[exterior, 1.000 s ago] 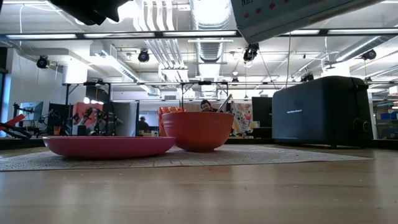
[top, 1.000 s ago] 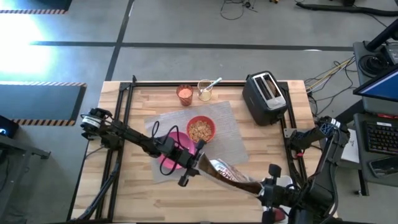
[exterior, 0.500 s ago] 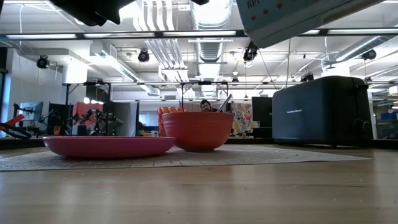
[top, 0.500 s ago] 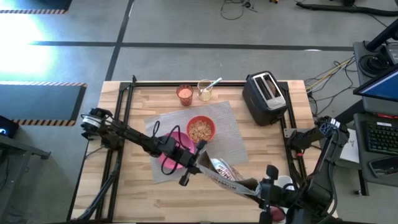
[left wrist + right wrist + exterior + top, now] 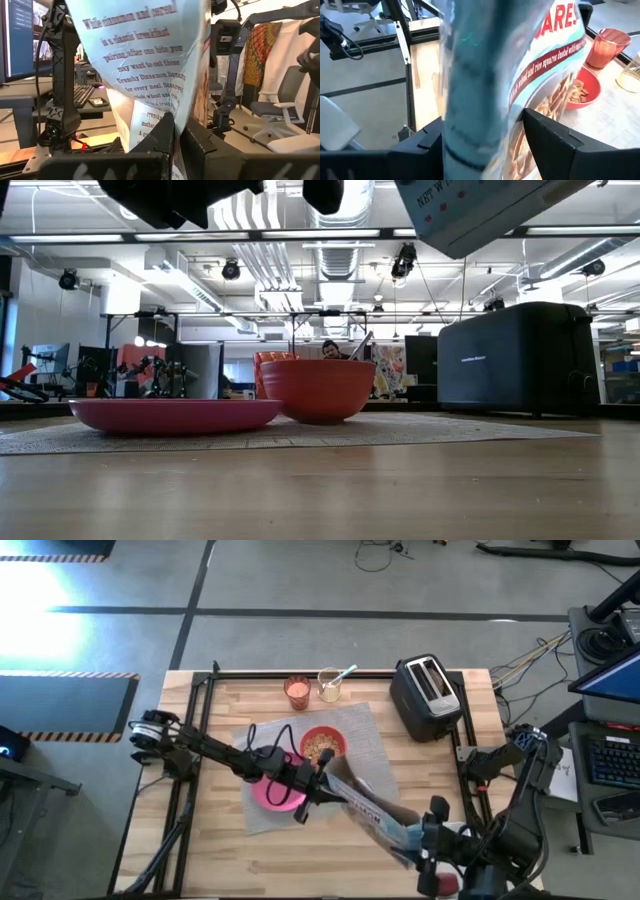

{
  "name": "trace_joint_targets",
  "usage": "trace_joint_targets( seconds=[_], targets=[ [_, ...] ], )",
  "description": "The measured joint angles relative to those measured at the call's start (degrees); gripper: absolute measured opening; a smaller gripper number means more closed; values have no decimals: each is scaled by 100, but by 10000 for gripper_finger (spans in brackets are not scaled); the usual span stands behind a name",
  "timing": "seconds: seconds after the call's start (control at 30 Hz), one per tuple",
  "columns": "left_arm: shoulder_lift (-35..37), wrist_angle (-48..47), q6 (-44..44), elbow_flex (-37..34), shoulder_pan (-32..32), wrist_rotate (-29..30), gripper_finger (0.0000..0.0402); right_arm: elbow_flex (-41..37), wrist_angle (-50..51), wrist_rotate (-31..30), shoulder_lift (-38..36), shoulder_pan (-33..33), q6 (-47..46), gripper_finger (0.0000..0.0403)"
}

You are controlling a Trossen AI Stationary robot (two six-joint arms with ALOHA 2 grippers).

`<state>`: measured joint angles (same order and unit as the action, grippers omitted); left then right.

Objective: Arrange a breakfast setting
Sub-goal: Pour the cereal from the cereal box into the orange bowl

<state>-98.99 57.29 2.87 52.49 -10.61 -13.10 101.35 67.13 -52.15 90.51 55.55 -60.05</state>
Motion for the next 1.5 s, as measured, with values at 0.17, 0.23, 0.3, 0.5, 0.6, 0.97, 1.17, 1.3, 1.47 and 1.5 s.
trace_joint_targets(
  seconds=[0.17,0.23,0.3,0.5,0.6,0.97,1.17,1.3,1.47,1.5],
  targets=[
    [69,-68,-1,-4,7,-40,1,62,643,266,-10,13,-554,216],
    [105,-101,-23,-7,24,-46,1,62,886,279,-10,17,-823,215],
    [148,-181,-35,-11,34,-48,0,62,1082,378,-17,17,-1073,215],
    [315,-498,-54,-13,152,-62,0,64,1516,736,-45,19,-1551,215],
    [421,-663,-63,-13,260,-101,0,64,1535,779,-119,21,-1650,215],
    [921,-1876,-284,-9,865,-134,0,58,1559,931,-528,17,-1799,215],
    [1246,-2626,-659,-11,1087,247,0,58,1541,929,-570,23,-1746,215],
    [1683,-3138,-854,-11,1217,621,0,58,1544,927,-567,28,-1743,215],
    [1913,-3593,-842,-40,1156,544,0,56,1548,921,-552,28,-1698,215],
    [1935,-3663,-833,-73,1150,508,0,56,1553,919,-552,28,-1685,215]
  ],
)
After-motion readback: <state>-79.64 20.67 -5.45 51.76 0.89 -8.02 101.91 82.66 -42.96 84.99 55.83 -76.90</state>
